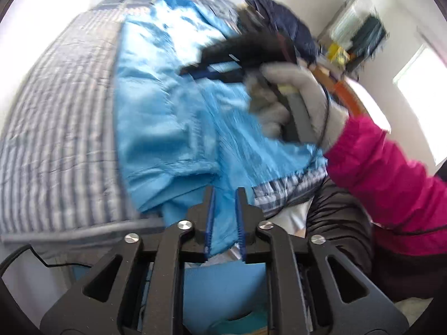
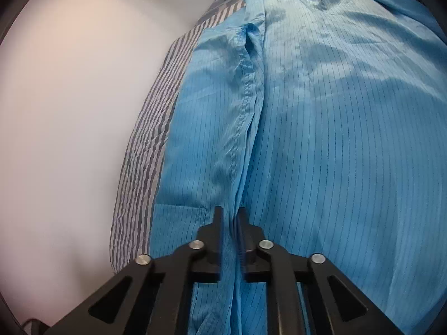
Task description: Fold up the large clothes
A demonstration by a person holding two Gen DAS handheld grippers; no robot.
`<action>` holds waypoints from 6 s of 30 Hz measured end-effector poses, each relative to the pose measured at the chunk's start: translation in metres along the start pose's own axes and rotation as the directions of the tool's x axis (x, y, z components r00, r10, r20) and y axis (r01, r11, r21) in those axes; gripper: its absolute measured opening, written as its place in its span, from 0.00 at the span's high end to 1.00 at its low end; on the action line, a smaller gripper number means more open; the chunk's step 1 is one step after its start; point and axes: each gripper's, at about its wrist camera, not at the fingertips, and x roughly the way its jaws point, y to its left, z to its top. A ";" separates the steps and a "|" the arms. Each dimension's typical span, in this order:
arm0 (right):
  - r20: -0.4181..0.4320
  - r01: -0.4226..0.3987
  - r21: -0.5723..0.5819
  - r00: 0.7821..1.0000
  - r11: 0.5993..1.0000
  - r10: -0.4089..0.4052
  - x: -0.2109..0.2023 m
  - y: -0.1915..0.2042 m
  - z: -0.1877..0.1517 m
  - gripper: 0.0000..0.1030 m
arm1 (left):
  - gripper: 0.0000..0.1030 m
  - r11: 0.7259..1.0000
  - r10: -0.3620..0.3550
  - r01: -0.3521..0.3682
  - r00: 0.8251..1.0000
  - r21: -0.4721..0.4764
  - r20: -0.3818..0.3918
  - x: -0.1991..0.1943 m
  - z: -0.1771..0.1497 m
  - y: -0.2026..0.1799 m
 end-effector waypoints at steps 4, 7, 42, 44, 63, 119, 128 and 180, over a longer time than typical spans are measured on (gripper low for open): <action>0.003 -0.006 -0.066 1.000 0.998 0.006 -0.028 0.010 -0.019 0.68 | 0.77 0.992 0.064 -0.056 0.996 -0.110 0.062 -0.026 0.004 0.040; -0.021 -0.022 -0.095 1.000 0.995 0.020 -0.043 0.013 -0.042 0.67 | 0.71 0.973 0.055 -0.037 0.996 -0.227 0.072 -0.025 0.012 0.074; -0.016 0.019 -0.261 1.000 0.965 -0.024 -0.080 0.018 -0.153 0.71 | 0.94 0.985 0.162 -0.160 0.986 -0.066 0.031 0.064 0.029 0.048; 0.038 0.047 -0.271 0.999 0.962 -0.038 -0.100 0.014 -0.160 0.70 | 0.94 0.986 0.158 -0.159 0.987 -0.041 -0.017 0.085 0.024 0.039; -0.117 -0.104 -0.174 0.989 0.979 0.084 -0.098 0.003 -0.197 0.74 | 0.66 0.991 0.131 -0.129 0.987 0.036 -0.087 0.109 0.019 0.008; 0.372 0.116 0.666 0.805 0.737 -0.463 -0.383 -0.338 -0.145 0.32 | 0.52 0.994 0.027 -0.028 0.999 0.105 0.017 0.131 0.098 -0.068; 0.325 0.315 0.558 0.768 0.768 -0.552 -0.378 -0.302 -0.128 0.94 | 0.52 0.994 0.026 -0.027 1.000 0.106 0.009 0.135 0.100 -0.066; 0.033 -0.038 -0.478 0.998 0.878 0.061 -0.274 -0.057 -0.221 0.65 | 0.52 0.992 -0.069 0.064 0.997 -0.110 -0.034 0.139 0.098 -0.043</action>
